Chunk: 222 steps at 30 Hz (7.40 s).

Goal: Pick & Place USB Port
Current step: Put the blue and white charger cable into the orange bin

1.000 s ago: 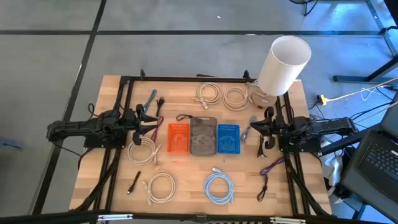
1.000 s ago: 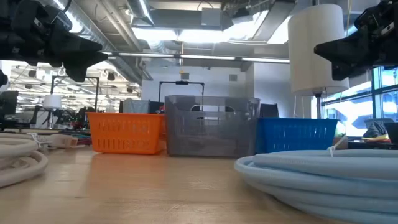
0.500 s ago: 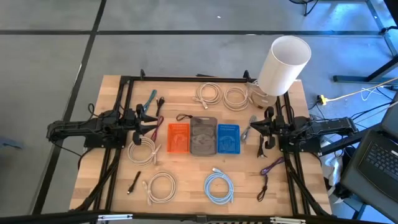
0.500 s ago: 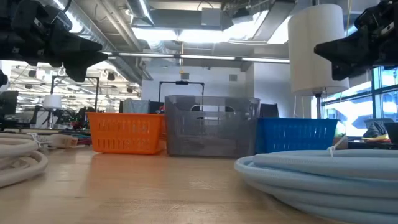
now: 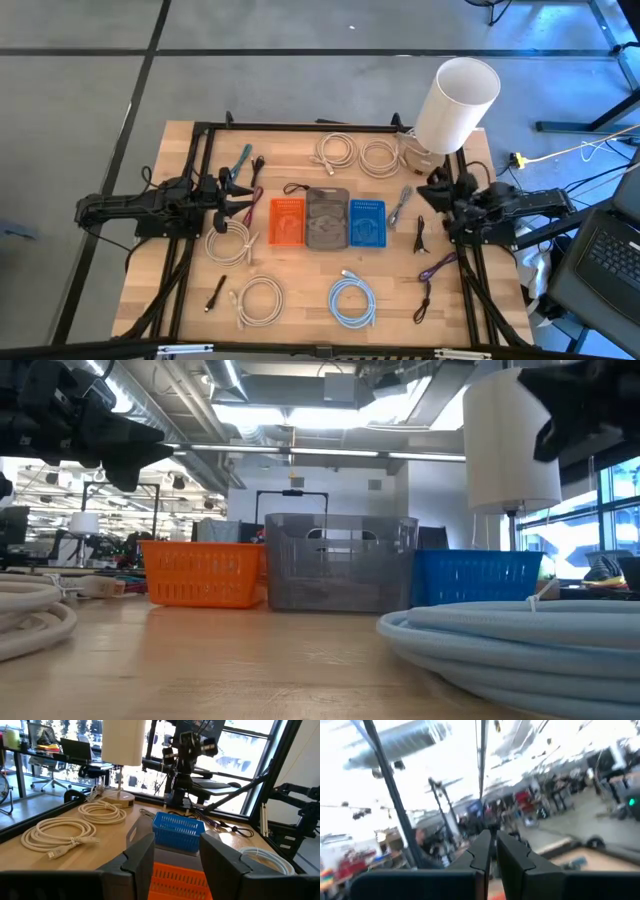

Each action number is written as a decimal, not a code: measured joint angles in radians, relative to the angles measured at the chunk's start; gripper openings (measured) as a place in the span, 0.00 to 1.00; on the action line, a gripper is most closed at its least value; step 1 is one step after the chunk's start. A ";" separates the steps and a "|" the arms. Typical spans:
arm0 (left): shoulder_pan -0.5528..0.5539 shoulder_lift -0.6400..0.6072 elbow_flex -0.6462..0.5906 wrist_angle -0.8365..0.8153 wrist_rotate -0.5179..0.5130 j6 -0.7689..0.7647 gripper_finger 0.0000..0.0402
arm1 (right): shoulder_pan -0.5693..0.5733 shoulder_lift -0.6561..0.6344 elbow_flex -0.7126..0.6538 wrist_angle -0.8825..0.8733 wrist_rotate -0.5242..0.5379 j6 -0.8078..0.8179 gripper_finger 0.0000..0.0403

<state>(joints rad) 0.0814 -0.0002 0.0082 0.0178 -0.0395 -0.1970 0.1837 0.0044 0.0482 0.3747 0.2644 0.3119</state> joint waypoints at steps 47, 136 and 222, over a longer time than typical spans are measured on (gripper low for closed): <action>0.029 0.467 0.662 -0.412 -0.626 -0.326 0.30 | -0.098 1.064 1.432 -1.289 0.447 0.093 0.08; 0.336 0.649 0.781 -0.427 -0.033 -0.750 0.01 | -0.102 1.059 1.431 -1.399 0.424 -0.038 0.08; -0.314 1.843 1.154 -0.986 -0.387 -1.606 0.01 | -0.225 1.058 1.431 -1.529 0.439 -0.167 0.08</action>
<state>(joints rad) -0.2329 1.8423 1.1618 -0.9678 -0.4268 -1.8033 -0.0410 1.0626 1.4788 -1.1545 0.7033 0.1448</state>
